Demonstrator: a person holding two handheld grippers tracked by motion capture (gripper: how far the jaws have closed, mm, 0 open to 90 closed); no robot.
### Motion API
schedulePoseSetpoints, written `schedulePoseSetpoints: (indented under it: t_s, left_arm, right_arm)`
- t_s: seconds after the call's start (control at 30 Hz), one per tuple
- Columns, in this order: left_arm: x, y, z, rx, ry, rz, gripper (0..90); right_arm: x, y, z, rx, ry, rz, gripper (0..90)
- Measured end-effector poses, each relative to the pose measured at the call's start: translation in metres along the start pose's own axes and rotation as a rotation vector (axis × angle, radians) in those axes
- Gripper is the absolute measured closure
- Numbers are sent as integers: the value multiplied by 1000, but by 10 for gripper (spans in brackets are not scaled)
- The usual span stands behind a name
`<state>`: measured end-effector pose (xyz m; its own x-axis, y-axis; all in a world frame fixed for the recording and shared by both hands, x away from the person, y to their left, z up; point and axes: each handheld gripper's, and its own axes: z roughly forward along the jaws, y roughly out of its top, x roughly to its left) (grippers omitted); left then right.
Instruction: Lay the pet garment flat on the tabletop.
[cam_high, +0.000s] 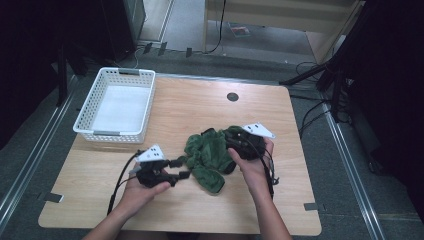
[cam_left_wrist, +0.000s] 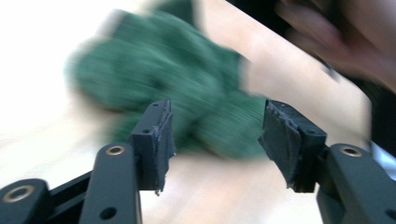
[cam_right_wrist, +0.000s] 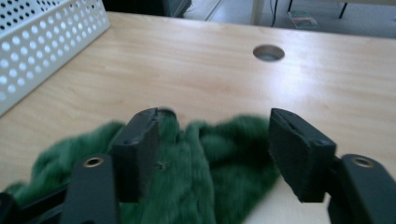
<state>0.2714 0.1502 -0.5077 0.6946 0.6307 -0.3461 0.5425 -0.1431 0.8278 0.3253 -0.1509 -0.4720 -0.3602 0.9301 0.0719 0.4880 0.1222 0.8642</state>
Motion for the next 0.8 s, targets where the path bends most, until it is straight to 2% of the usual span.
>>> schedulePoseSetpoints:
  t_s: [0.03,0.07,0.1,0.17,0.2,0.23,0.27,0.3,0.33,0.37,0.4,0.43,0.57,0.63,0.67,0.7,0.73,0.8]
  left_arm:
    - [6,4,1,-11,30,-25,423]
    - [11,7,4,-1,69,-35,415]
    - [16,10,12,33,114,-50,406]
    - [22,12,26,83,109,-95,372]
    - [23,12,31,95,114,-95,368]
    - [20,11,42,121,116,-84,385]
    - [17,10,47,142,117,-74,440]
    - [17,10,47,142,117,-74,545]
    - [12,9,52,169,133,-46,647]
    - [9,7,54,189,131,-23,756]
    - [4,4,54,212,107,-7,828]
    - [4,4,54,212,107,-7,860]
    - [-11,-6,46,231,8,-9,875]
    - [-22,-15,45,244,-49,-7,855]
    - [-27,-19,44,245,-100,7,740]
    - [-30,-21,43,243,-127,22,740]
    - [-33,-22,39,226,-160,36,662]
    - [-31,-21,32,179,-173,42,537]
  right_arm:
    - [0,-6,-5,12,1,15,342]
    - [-1,-13,-7,27,6,33,336]
    - [-1,-21,-8,57,16,58,323]
    - [0,-36,-5,133,30,77,311]
    - [4,-49,3,198,46,72,335]
    - [6,-55,8,218,39,57,408]
    - [7,-57,10,229,28,54,529]
    - [7,-57,10,229,28,54,529]
    - [6,-59,15,223,44,54,693]
    - [5,-58,18,220,48,55,750]
    - [5,-56,20,217,41,51,797]
    - [3,-53,23,213,35,47,823]
    - [0,-42,35,197,34,37,837]
    - [2,-35,42,175,57,9,837]
    - [7,-29,48,164,120,-49,816]
    - [7,-29,48,164,120,-49,816]
    - [10,-28,49,163,142,-58,765]
    - [15,-26,48,160,133,-82,627]
